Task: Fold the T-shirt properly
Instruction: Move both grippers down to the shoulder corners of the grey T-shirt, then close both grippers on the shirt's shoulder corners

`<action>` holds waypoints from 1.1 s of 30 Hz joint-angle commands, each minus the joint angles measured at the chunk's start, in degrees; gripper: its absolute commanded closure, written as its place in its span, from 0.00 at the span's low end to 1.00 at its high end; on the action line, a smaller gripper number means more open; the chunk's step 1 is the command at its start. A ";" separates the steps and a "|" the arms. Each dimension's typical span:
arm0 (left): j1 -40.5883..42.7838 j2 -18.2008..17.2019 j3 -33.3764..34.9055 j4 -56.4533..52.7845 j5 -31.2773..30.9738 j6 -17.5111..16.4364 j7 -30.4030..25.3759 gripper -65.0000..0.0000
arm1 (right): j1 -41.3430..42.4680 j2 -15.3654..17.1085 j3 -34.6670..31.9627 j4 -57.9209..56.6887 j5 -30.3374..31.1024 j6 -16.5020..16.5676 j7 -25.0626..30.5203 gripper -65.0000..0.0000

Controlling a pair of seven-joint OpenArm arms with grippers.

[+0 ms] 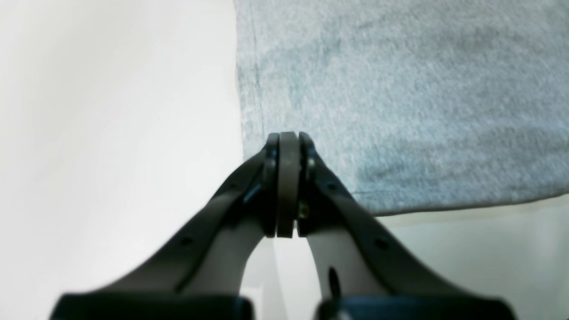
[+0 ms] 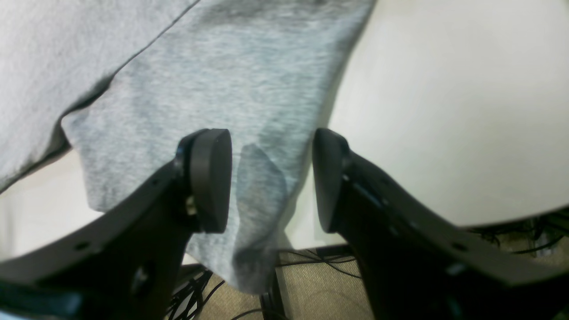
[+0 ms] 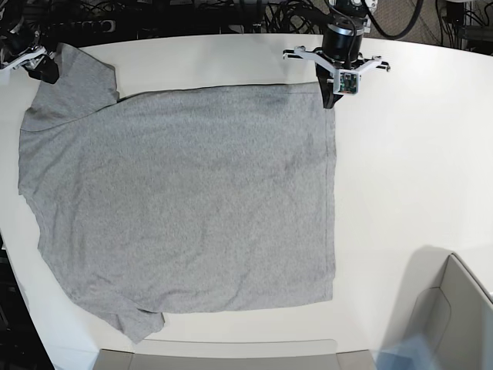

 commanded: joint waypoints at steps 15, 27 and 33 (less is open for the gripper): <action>-0.54 0.05 -0.02 1.05 0.18 0.05 -1.06 1.00 | 3.24 1.39 -4.78 -2.59 -5.57 0.53 0.33 0.54; -7.13 0.22 -6.17 0.79 -16.43 0.32 15.47 0.72 | 2.89 -1.42 -7.25 -1.01 -8.65 0.44 0.33 0.54; -10.29 -1.89 -16.11 -2.55 -35.77 0.14 22.06 0.69 | 1.66 -2.48 -7.42 3.03 -8.74 0.44 0.33 0.54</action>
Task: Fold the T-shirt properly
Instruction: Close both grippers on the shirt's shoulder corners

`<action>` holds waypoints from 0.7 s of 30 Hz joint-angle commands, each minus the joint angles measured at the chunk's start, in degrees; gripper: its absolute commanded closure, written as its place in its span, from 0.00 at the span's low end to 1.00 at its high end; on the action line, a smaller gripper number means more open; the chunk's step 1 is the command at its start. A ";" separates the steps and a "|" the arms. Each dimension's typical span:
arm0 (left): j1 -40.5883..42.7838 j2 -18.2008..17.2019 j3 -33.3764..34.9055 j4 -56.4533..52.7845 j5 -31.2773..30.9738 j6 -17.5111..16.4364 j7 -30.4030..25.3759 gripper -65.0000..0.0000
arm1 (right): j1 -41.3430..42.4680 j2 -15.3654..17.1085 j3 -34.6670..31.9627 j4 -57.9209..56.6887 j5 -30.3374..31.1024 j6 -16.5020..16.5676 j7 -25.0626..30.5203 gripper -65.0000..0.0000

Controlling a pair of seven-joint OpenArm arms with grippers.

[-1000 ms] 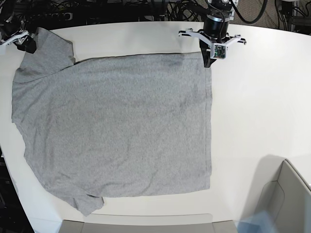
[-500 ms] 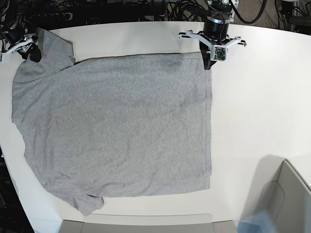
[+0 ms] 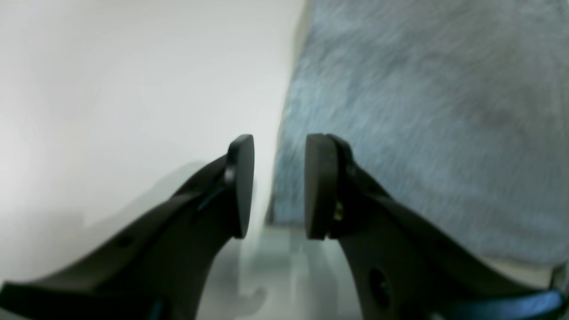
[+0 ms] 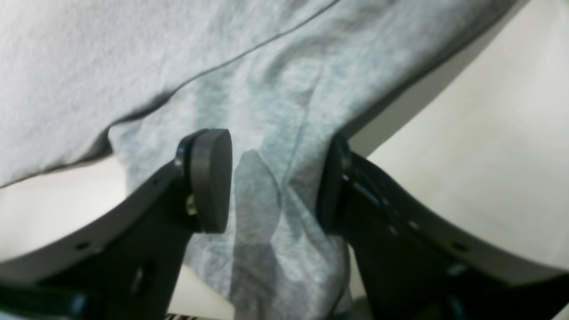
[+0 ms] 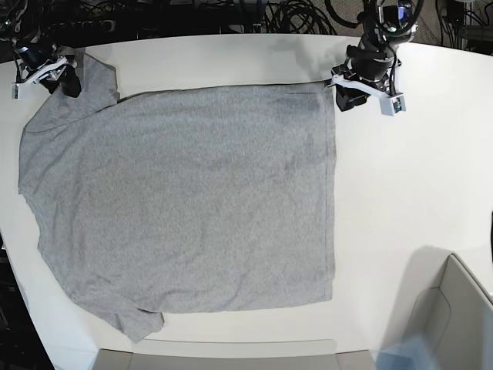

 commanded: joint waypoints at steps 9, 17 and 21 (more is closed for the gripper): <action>-3.73 -1.86 -0.33 -7.54 -7.11 -0.45 4.25 0.69 | -0.75 0.43 -0.32 -0.27 -2.83 -1.58 -3.65 0.54; -5.32 -1.59 1.52 -12.99 -7.11 -9.24 4.87 0.69 | -0.66 0.69 -1.99 0.17 -2.75 -4.92 -3.65 0.54; -5.32 -0.80 1.52 -15.37 -7.11 -10.03 4.87 0.69 | -0.48 0.43 -2.08 0.17 -2.75 -4.92 -3.65 0.54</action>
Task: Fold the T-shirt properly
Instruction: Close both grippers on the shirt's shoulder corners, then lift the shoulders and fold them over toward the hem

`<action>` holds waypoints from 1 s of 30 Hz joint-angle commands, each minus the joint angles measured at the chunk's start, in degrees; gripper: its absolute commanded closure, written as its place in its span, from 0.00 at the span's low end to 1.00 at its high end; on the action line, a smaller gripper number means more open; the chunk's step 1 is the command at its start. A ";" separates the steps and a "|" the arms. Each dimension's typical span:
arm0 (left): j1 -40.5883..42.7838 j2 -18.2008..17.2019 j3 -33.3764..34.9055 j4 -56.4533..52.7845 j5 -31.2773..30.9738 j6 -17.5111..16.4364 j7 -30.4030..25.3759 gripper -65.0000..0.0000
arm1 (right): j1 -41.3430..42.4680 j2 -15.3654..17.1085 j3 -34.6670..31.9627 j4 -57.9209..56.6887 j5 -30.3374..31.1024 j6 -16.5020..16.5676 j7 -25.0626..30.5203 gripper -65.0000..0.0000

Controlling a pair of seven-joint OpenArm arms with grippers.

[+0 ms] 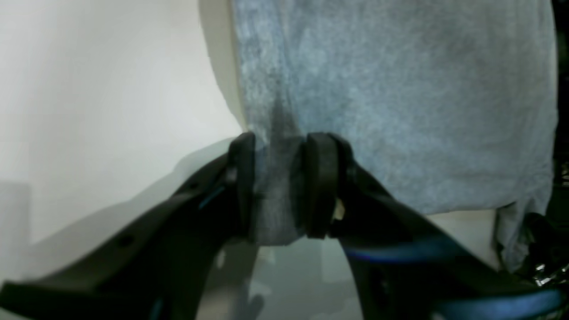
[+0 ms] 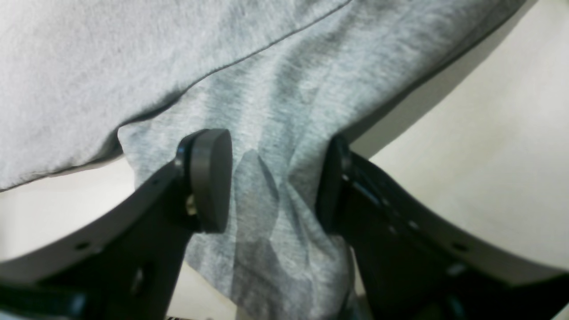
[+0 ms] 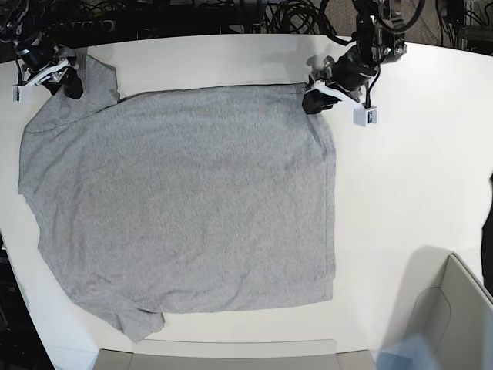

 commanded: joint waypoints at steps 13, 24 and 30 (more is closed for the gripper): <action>-2.27 -0.47 2.98 -1.96 1.61 0.92 1.70 1.00 | -1.91 0.60 -3.05 0.42 -3.12 -1.57 -3.80 0.59; -1.92 -0.56 2.98 -1.43 1.44 0.92 1.96 1.00 | -3.14 0.17 -2.53 2.00 -2.85 -2.01 -3.80 1.00; 3.27 -1.62 2.98 8.07 1.52 0.83 2.23 1.00 | -6.13 0.17 2.84 6.92 -2.77 -2.01 -3.80 1.00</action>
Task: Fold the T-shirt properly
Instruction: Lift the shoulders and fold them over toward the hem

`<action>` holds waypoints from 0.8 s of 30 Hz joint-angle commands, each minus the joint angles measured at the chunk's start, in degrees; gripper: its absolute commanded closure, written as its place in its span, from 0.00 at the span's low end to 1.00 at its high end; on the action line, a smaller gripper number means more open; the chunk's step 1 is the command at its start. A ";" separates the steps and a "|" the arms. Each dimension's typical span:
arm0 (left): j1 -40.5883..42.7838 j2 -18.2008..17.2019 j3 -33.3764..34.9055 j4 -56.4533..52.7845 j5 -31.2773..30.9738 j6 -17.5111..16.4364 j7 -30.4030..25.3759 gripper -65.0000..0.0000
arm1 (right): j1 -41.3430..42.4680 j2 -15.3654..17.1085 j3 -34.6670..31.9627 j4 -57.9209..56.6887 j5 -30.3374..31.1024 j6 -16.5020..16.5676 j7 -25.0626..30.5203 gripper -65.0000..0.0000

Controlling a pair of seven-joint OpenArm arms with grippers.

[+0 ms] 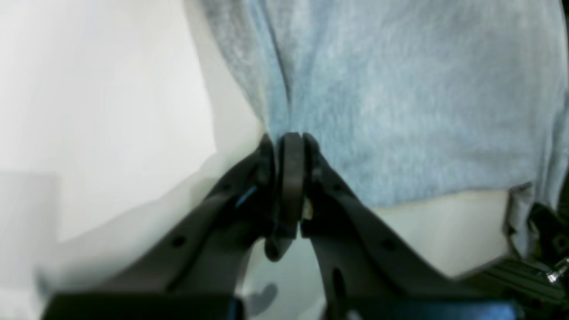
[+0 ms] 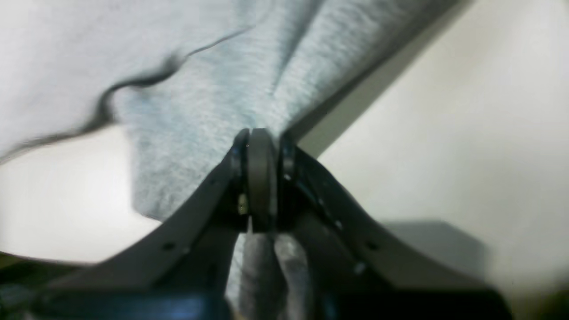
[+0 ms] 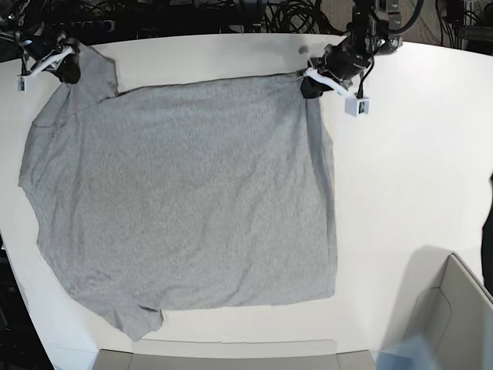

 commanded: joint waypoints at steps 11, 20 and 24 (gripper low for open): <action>5.13 -3.38 -10.24 8.41 -0.75 -0.63 -0.53 1.00 | -2.03 0.20 11.88 16.47 -0.34 -0.52 -7.89 1.00; 1.18 0.75 -10.59 12.19 -0.93 -0.63 7.38 1.00 | 1.40 1.08 11.53 21.57 -0.87 -0.87 -10.00 1.00; -1.81 2.77 -10.50 12.02 -0.49 -0.28 8.62 1.00 | 4.30 3.11 11.27 21.40 -3.50 -0.87 -11.32 1.00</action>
